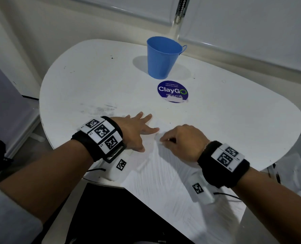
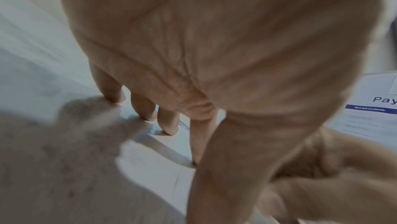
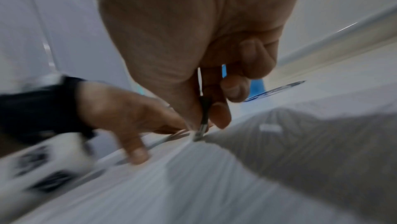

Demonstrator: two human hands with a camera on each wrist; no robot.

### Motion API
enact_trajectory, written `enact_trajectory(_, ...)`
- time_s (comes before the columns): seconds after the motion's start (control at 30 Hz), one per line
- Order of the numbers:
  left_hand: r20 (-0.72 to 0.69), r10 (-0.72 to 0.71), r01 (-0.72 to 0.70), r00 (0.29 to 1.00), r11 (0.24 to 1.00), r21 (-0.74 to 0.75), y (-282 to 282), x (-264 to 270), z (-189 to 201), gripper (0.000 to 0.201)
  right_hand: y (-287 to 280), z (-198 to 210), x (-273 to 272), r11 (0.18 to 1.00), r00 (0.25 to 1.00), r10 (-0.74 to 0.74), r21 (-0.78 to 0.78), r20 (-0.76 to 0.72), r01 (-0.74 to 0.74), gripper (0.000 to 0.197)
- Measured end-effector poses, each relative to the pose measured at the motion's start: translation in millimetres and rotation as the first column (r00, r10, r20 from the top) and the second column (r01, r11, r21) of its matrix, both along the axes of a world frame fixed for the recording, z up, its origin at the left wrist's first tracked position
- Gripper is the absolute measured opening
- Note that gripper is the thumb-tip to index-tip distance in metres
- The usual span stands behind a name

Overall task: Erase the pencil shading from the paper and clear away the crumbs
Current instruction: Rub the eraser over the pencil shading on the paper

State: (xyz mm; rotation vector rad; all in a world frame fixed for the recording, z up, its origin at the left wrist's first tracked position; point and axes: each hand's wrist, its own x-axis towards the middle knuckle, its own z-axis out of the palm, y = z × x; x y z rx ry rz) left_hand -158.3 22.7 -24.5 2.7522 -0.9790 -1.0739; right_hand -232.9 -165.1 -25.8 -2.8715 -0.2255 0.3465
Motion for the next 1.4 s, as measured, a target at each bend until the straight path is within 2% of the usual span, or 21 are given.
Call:
enact_trajectory(0.1, -0.001, 0.012, -0.012, 1.000, 1.000, 0.006, 0.3, 1.1, -1.0, 0.085, 0.5, 2.8, -3.5, 0.999, 0.998, 0.048, -0.008, -0.050, -0.049, 0.021)
enact_trajectory(0.27, 0.005, -0.011, 0.011, 1.000, 1.000, 0.014, -1.7, 1.0, 0.1, 0.085, 2.2, 0.7, 14.0, 0.998, 0.997, -0.064, 0.029, 0.042, 0.063, 0.022)
enact_trajectory(0.43, 0.011, -0.032, 0.032, 0.999, 0.999, 0.028, 0.1, 0.8, 1.3, 0.084, 1.7, 3.3, -7.9, 0.999, 0.998, 0.031, -0.030, -0.062, -0.033, 0.022)
enact_trajectory(0.63, 0.007, -0.045, 0.045, 0.999, 0.998, 0.041, -2.3, 2.0, -1.4, 0.087, 1.3, -3.5, 13.1, 0.994, 0.992, -0.110, 0.028, 0.060, 0.108, 0.024)
enact_trajectory(0.73, -0.003, -0.040, 0.040, 0.999, 0.998, 0.038, -2.4, 3.5, -2.9, 0.087, 2.7, -3.7, -4.4, 0.997, 0.999, -0.017, -0.069, 0.037, 0.020, 0.023)
enact_trajectory(0.8, -0.005, -0.038, 0.038, 0.999, 0.999, 0.033, -2.0, 3.9, -4.4, 0.088, 1.9, 1.0, -10.1, 0.997, 1.000, 0.016, -0.072, -0.016, -0.017, 0.022)
enact_trajectory(0.97, 0.015, -0.039, 0.039, 0.999, 0.999, 0.031, -2.4, 3.0, -4.9, 0.087, -4.5, -4.9, 14.4, 0.992, 0.993, -0.093, -0.083, 0.074, 0.099, 0.022)
enact_trajectory(1.07, 0.019, -0.031, 0.030, 0.999, 0.999, 0.026, -3.1, 2.3, -4.9, 0.086, 1.9, -6.8, -0.5, 0.989, 0.998, 0.006, -0.149, 0.062, 0.004, 0.024)
enact_trajectory(1.13, 0.016, -0.025, 0.024, 1.000, 1.000, 0.019, -2.4, 2.9, -5.5, 0.086, 5.5, -0.1, -8.5, 0.994, 0.999, 0.051, -0.100, 0.004, -0.050, 0.024)
enact_trajectory(1.3, 0.026, -0.030, 0.029, 0.999, 0.999, 0.026, -2.6, 1.6, -4.1, 0.086, 0.3, -3.0, 19.2, 0.995, 0.995, -0.020, -0.096, 0.095, 0.029, 0.024)
enact_trajectory(1.4, 0.019, -0.018, 0.018, 1.000, 1.000, 0.019, -2.6, 1.8, -5.1, 0.086, 4.8, -7.9, 1.7, 0.984, 0.994, 0.078, -0.163, 0.071, -0.066, 0.024)
